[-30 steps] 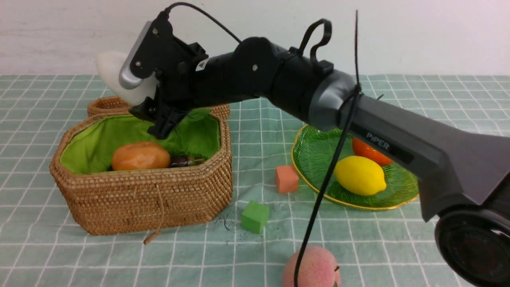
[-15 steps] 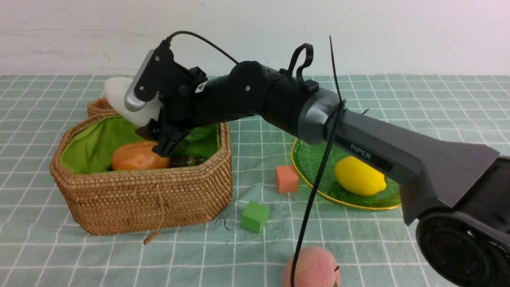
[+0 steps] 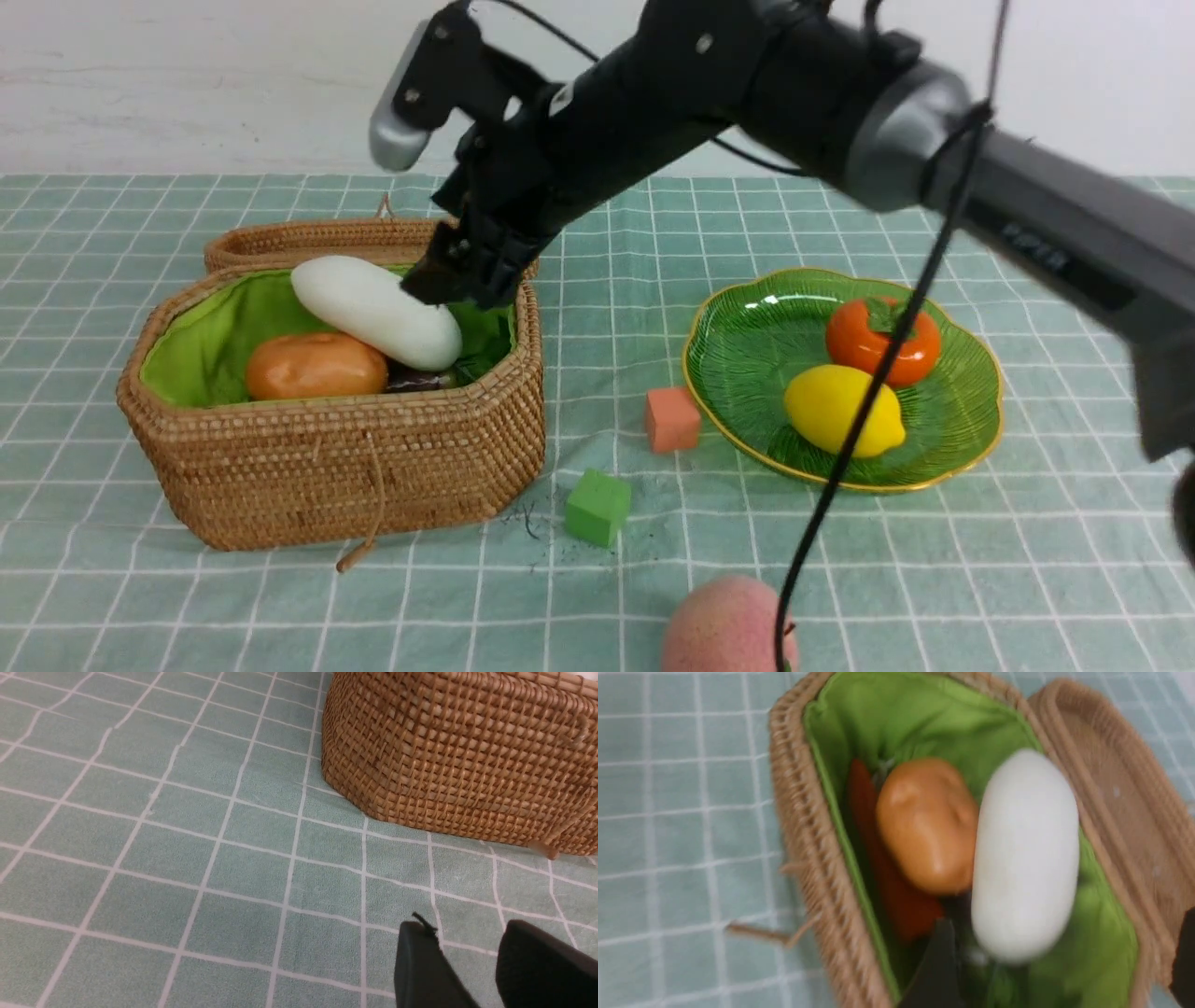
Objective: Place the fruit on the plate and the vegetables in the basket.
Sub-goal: Take a daikon with your right arm and place it on the basket on the left, then grab a peach with your right arm and put it on the plate on the right
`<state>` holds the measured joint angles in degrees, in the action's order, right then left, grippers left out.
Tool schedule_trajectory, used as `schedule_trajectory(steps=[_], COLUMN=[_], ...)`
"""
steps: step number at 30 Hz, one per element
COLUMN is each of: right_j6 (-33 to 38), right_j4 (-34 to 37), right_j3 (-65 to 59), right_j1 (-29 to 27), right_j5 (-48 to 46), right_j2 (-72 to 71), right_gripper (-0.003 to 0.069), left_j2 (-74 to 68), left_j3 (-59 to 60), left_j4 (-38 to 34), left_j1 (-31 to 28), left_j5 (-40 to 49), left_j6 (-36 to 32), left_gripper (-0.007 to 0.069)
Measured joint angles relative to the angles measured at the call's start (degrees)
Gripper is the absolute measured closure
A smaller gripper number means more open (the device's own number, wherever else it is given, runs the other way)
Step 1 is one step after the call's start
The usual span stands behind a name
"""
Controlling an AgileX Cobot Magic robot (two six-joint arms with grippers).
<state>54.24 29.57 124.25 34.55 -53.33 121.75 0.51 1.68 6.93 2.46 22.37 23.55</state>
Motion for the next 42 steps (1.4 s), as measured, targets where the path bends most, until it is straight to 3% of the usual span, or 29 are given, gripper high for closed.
schedule_trajectory(steps=[4, 8, 18, 22, 30, 42], right_j6=[-10.4, -12.8, -13.8, -16.2, -19.0, -19.7], right_j4=[-3.6, -6.1, -8.6, -9.4, -15.4, -17.9], right_j3=[-0.1, -6.7, -44.3, -51.7, -53.2, -51.8], right_j1=[-5.1, -7.2, -6.3, -3.3, 2.9, 3.8], right_j5=[-14.3, -17.1, -8.0, -3.9, 0.3, 1.1], right_j2=[-8.0, -14.8, -31.6, -31.4, -22.9, -17.1], right_gripper=[0.0069, 0.0069, 0.0011, -0.0009, -0.0013, 0.0006], left_j2=[0.0, 0.0, 0.0, 0.0, 0.0, 0.0], left_j3=[0.0, 0.0, 0.0, 0.0, 0.0, 0.0], left_j4=[0.0, 0.0, 0.0, 0.0, 0.0, 0.0], left_j1=[0.0, 0.0, 0.0, 0.0, 0.0, 0.0], left_j5=[0.0, 0.0, 0.0, 0.0, 0.0, 0.0], left_j6=[0.0, 0.0, 0.0, 0.0, 0.0, 0.0], left_gripper=[0.0386, 0.0386, 0.0386, 0.0386, 0.0386, 0.0386])
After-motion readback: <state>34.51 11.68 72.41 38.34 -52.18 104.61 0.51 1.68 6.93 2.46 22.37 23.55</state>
